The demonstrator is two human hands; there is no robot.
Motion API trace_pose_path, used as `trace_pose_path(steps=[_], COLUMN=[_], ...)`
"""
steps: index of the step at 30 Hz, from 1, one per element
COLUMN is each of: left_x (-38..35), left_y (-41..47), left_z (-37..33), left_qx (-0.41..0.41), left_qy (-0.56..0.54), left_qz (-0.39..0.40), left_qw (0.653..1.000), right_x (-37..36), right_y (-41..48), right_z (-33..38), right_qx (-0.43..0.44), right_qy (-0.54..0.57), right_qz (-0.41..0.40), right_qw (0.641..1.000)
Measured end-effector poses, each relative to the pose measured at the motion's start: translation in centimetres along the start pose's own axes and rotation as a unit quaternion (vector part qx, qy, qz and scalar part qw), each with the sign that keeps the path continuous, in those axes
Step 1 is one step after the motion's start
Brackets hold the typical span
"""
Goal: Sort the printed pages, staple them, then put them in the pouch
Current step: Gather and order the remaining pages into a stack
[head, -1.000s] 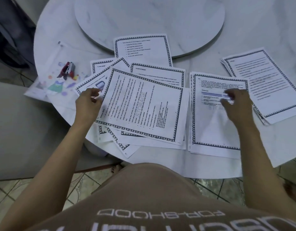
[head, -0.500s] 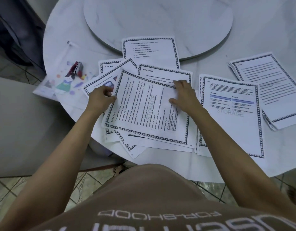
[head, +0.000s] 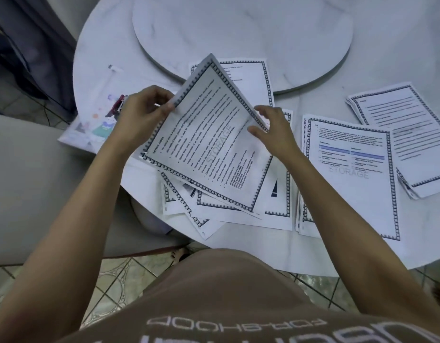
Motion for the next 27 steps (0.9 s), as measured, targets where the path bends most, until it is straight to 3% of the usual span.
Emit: trace_pose_path(steps=[5,14,18,23,27], left_x=[-1.1,-2.0,-3.5,-5.7,-7.3], left_y=[0.2,0.6,-0.2,-1.6,-2.4], left_z=[-1.5,-0.4,2.2,5.2,6.0], left_qx=[-0.019,-0.021,0.046,0.140,0.175], left_qy=[-0.009,0.003,0.007,0.088,0.101], left_qz=[0.023,-0.043,-0.028,0.005,-0.016], left_qw=[1.000,0.999,0.999,0.986,0.979], right_x=[1.2,4.1,6.6,9.3,10.4], right_y=[0.0,-2.7,-4.9,-8.6,-11.4], right_z=[0.6,-3.2,-8.6,-14.5,-18.0], right_qx=[0.000,-0.099,-0.180,-0.281,-0.337], right_qy=[0.042,0.153,0.148,0.101,0.059], right_qz=[-0.011,-0.039,-0.096,-0.150,-0.157], right_qw=[0.999,0.983,0.968,0.943,0.926])
Point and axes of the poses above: each hand's wrist, its own y-axis towards the middle knuckle, its own x-axis out of the back of the hand, z = x × y, the point moved 2 cm from there along y, towards the middle knuckle, and after that the axes turned 14 degrees about -y, right-handed, at the moved point
